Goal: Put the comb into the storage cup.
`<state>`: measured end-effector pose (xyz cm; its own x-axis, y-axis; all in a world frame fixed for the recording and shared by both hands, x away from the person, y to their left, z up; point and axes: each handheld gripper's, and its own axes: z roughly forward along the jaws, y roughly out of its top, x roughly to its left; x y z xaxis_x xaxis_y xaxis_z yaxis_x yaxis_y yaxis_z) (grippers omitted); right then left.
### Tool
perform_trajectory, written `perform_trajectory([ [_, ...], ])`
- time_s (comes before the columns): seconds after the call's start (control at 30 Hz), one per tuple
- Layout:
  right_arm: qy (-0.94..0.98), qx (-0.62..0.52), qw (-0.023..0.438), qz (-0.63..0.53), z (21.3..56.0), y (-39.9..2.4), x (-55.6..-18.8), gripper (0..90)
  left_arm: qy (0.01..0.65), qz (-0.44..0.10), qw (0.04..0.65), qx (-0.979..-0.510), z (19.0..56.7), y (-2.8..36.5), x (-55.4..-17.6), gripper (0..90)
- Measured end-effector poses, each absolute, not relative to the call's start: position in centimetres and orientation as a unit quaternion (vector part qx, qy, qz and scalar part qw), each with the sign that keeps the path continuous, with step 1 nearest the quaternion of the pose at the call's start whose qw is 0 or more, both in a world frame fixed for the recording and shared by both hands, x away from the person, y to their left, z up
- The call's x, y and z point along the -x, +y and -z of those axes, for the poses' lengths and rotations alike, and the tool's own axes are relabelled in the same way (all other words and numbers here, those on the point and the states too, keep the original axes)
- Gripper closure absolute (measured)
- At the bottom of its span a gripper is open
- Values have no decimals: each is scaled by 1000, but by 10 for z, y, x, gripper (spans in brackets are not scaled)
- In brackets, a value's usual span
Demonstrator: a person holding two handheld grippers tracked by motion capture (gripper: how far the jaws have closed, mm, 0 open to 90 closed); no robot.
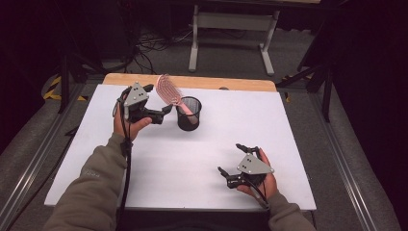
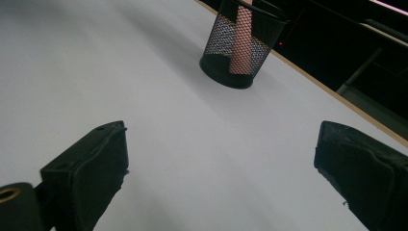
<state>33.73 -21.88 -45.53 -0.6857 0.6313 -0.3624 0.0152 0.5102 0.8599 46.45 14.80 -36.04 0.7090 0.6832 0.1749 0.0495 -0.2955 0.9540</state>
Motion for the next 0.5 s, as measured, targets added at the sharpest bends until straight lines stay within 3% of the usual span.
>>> perform_trajectory([
  [0.5,799,-204,342,-452,455,-219,-337,56,211,-294,543,-757,359,148,-444,55],
])
